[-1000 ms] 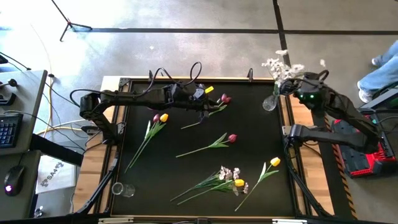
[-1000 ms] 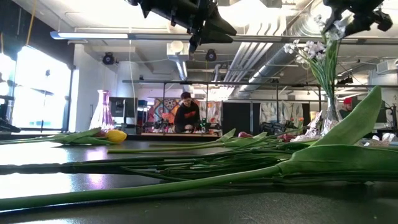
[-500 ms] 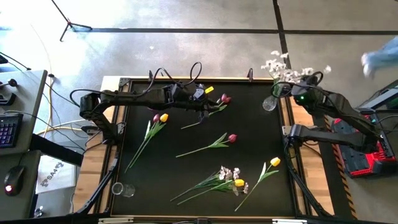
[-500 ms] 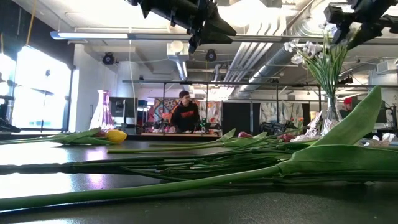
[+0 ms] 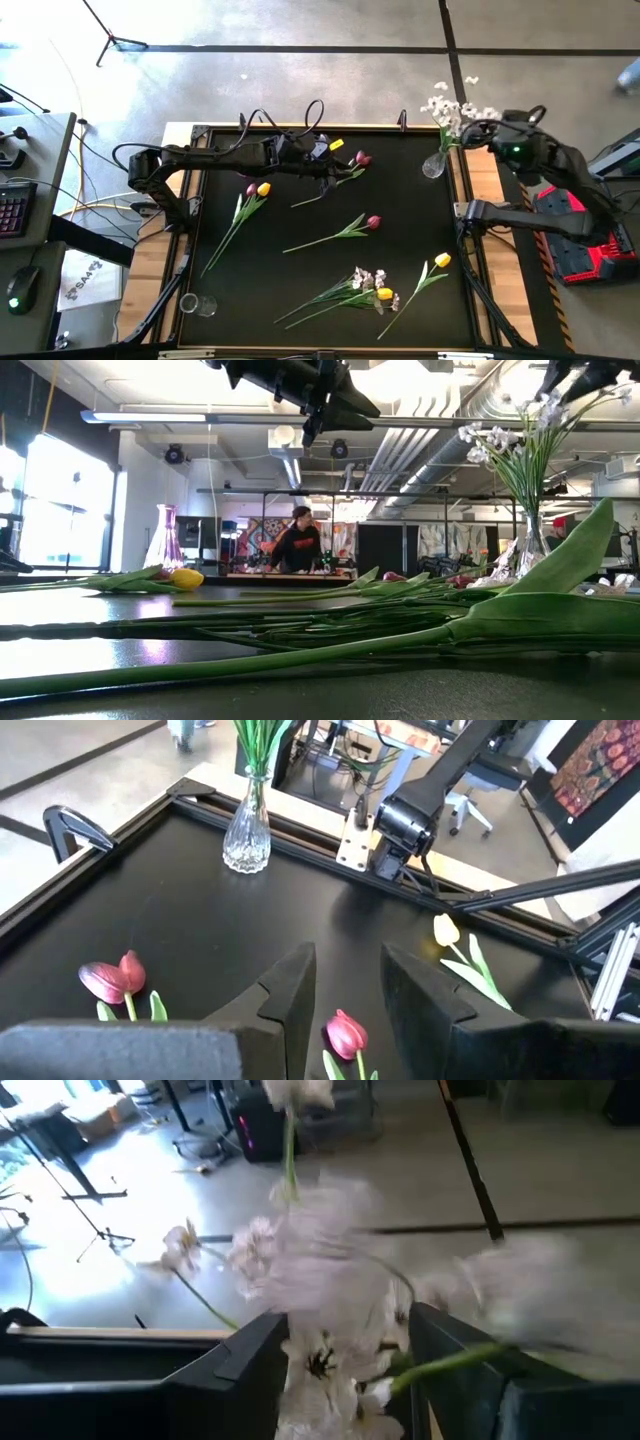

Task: Sort flowers into vase by color
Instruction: Put the top white flower into the top right transparent vase, then put the white flower into the top right transparent vase

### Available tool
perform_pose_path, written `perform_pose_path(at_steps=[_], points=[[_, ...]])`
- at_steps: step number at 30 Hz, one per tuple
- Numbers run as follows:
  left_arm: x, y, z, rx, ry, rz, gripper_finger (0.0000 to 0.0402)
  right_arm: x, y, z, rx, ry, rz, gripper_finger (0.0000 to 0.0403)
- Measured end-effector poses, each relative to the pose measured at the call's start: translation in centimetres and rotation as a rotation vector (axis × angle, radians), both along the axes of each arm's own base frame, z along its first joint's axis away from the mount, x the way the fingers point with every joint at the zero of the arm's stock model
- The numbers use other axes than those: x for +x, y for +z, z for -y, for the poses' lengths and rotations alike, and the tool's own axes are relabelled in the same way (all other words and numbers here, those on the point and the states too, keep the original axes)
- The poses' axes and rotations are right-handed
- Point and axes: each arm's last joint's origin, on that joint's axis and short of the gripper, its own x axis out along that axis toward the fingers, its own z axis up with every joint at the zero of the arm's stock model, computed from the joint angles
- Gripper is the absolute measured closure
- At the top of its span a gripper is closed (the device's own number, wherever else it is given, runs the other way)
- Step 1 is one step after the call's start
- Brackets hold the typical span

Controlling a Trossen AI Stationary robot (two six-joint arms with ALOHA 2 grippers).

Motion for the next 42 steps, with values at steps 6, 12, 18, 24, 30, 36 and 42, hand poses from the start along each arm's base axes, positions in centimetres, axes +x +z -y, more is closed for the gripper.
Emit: perform_pose_path(at_steps=[6,12,18,24,30,36,42], points=[[0.1,0.2,-0.1,-0.001,0.009,0.020,0.0296,-0.9,2.0,-0.4,-0.061,0.019,0.009,0.0210],[0.1,0.4,-0.1,0.002,0.014,0.041,0.0296,-1.0,4.2,-0.6,-0.157,0.092,0.063,0.0210],[-0.4,-0.3,-1.4,-0.032,0.104,-0.035,0.0296,0.5,6.1,-0.7,-0.238,0.421,0.257,0.0210],[-1.2,-2.2,-1.6,-0.017,0.099,-0.161,0.0296,3.9,5.0,0.3,-0.154,0.609,0.268,0.0210],[-1.3,-4.4,-0.4,-0.044,0.078,-0.207,0.0296,6.7,4.3,1.1,-0.117,0.667,0.215,0.0210],[-0.9,-7.2,1.9,-0.016,-0.069,-0.326,0.0296,8.4,5.3,0.7,-0.210,0.763,0.283,0.0210],[-1.3,-9.8,4.3,-0.053,-0.192,-0.525,0.0296,8.6,6.2,-0.4,-0.240,0.861,0.383,0.0210]])
